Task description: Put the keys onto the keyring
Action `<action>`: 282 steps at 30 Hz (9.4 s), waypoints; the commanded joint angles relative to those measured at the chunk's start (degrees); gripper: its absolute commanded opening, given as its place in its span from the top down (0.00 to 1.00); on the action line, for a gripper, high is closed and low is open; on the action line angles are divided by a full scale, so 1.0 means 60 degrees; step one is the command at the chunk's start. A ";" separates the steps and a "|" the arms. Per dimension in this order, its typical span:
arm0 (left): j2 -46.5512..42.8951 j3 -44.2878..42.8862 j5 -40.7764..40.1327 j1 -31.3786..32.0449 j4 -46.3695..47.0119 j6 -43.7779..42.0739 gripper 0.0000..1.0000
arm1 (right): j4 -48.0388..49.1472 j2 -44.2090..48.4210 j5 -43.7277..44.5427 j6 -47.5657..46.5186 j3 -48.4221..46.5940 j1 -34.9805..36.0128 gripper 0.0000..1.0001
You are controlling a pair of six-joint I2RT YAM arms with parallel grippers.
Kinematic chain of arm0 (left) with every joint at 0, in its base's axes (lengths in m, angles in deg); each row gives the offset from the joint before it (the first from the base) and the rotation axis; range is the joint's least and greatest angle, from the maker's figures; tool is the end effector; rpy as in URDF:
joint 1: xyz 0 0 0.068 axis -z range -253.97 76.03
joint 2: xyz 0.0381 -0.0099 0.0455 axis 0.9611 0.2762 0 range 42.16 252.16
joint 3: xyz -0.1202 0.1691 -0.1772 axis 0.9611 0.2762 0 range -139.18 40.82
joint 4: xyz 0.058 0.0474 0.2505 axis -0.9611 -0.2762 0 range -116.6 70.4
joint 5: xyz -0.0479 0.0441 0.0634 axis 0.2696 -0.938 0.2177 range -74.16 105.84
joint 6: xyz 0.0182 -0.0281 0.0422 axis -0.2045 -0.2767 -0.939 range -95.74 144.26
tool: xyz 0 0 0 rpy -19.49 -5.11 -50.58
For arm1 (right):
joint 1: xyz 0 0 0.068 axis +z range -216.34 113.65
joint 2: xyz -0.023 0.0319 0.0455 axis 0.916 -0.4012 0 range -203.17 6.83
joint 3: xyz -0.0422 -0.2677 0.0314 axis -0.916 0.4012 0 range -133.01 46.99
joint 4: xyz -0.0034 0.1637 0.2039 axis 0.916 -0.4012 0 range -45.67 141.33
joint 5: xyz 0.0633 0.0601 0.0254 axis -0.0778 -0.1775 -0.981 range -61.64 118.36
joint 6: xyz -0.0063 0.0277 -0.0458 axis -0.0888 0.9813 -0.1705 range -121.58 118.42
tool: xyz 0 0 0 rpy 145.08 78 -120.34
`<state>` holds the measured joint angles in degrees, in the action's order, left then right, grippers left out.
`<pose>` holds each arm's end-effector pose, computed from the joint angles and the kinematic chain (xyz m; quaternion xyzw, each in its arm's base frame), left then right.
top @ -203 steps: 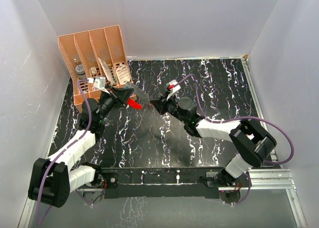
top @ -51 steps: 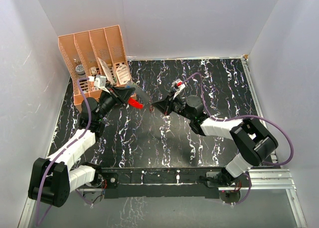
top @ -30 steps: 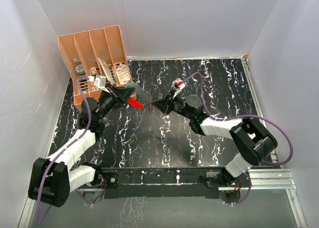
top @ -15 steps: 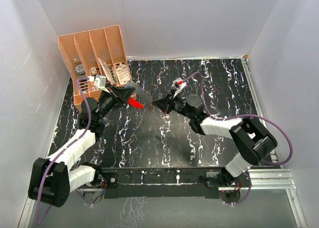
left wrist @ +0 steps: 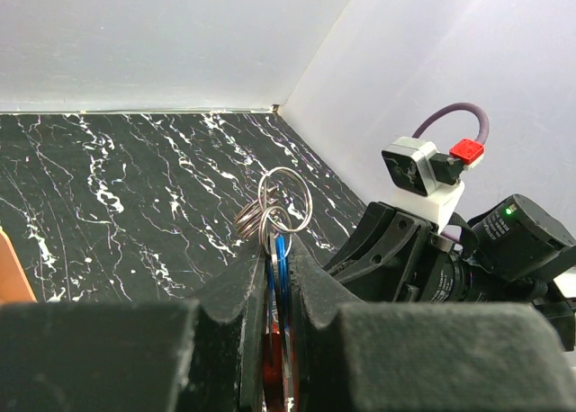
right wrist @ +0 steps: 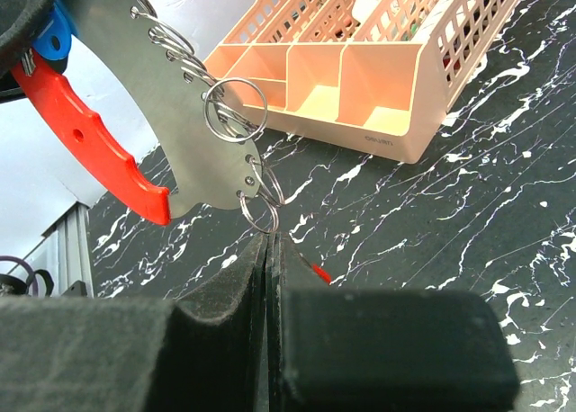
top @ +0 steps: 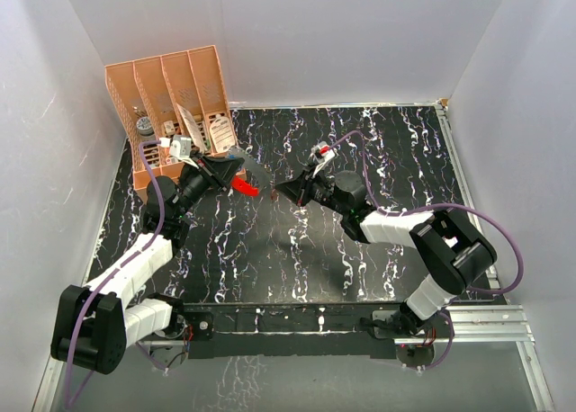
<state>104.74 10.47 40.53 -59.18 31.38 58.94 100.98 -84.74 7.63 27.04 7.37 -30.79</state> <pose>0.2267 -0.0751 0.3021 0.0729 0.5905 -0.4453 0.6691 0.2633 0.2037 0.2171 -0.1674 0.7005 0.4720 0.5084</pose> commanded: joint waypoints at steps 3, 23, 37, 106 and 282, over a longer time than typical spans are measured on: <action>-0.0184 -0.0406 0.0133 -0.0037 0.0532 0.0060 1.00 | 0.0719 -0.0043 0.0057 0.0035 -0.0297 -0.0066 1.00; -0.0133 -0.0144 -0.0028 -0.0036 0.1208 0.0674 1.00 | 0.1785 -0.0316 -0.0437 0.0838 0.0007 -0.0302 1.00; 0.0012 0.0018 -0.0111 -0.0036 0.1738 0.1194 1.00 | 0.2197 -0.0459 -0.0632 0.1091 0.0117 -0.0409 1.00; 0.0167 0.0781 -0.1449 -0.0048 0.3264 0.3156 1.00 | 0.4053 -0.1181 -0.1629 0.2686 0.0242 -0.0974 0.88; 0.1494 0.0892 0.0910 -0.0107 0.4553 0.0678 0.44 | -0.9069 0.1181 -0.1280 -0.0292 -0.6933 -0.0798 1.00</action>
<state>112.33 17.55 39.06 -59.62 52.03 65.52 39.80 -79.23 1.42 23.00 -33.37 -35.45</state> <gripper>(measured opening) 0.554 0.008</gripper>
